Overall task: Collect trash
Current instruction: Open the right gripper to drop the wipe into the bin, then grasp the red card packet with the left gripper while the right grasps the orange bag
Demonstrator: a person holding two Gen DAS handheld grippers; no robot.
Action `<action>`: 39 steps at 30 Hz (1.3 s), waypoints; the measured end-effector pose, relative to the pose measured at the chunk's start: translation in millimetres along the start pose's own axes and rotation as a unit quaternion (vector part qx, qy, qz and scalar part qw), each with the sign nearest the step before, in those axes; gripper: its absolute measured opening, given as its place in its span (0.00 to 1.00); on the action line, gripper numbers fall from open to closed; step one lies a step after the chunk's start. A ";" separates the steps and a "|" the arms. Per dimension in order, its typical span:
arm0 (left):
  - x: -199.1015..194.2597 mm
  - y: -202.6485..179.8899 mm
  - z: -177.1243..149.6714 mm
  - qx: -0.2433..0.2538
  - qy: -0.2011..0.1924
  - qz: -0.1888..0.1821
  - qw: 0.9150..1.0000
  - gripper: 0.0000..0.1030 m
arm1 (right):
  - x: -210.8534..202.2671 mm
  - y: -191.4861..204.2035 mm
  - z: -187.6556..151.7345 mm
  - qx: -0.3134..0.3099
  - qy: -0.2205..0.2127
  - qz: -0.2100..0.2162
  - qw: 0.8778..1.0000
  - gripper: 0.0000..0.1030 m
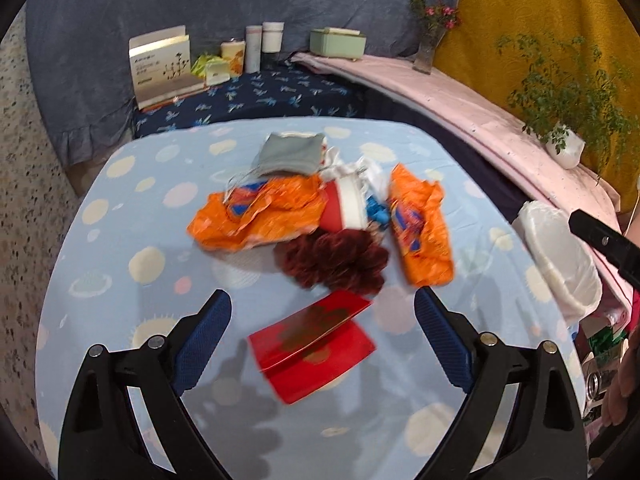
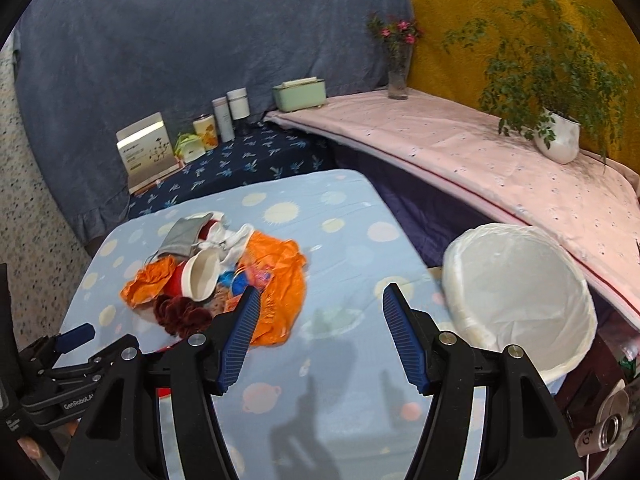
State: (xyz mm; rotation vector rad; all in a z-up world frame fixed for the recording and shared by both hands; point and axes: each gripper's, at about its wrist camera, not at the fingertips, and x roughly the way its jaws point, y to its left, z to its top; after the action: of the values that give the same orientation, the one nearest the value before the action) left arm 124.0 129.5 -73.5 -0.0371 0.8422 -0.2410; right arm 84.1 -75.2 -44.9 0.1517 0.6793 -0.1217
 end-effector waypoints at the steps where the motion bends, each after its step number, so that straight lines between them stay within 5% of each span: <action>1: 3.1 6.0 -4.5 0.000 0.005 0.003 1.000 0.86 | 3.0 5.2 -1.6 -0.004 0.003 0.002 1.000 0.60; 10: 28.7 28.7 -26.3 0.010 0.030 0.002 0.999 0.79 | 36.0 32.8 -18.8 -0.019 0.045 0.014 0.999 0.60; 16: 40.1 29.4 -29.8 0.024 0.046 -0.011 0.999 0.55 | 50.8 40.3 -24.0 -0.025 0.060 0.012 0.998 0.60; 18: 42.6 28.4 -30.2 0.028 0.055 -0.023 0.998 0.35 | 55.1 41.7 -24.6 -0.025 0.065 0.011 0.998 0.60; 23: 41.8 26.9 -30.6 0.025 0.056 -0.033 0.998 0.13 | 72.8 42.5 -29.1 -0.025 0.082 0.011 0.996 0.60; 34: 35.1 18.8 -26.6 0.010 0.054 -0.049 0.997 0.08 | 123.1 45.8 -29.9 -0.021 0.113 0.002 0.993 0.53; 37: 40.6 17.3 -23.8 0.001 0.064 -0.058 0.996 0.09 | 138.1 45.3 -33.1 -0.020 0.131 0.005 0.991 0.32; 39: 44.7 17.1 -22.5 -0.006 0.069 -0.064 0.996 0.28 | 142.0 43.7 -36.0 -0.015 0.136 0.016 0.990 0.25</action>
State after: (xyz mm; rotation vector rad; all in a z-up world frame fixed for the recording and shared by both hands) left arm 139.2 137.4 -123.5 -0.0873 0.9805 -0.3626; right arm 178.6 -34.7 -158.0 0.1523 0.9497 -0.0601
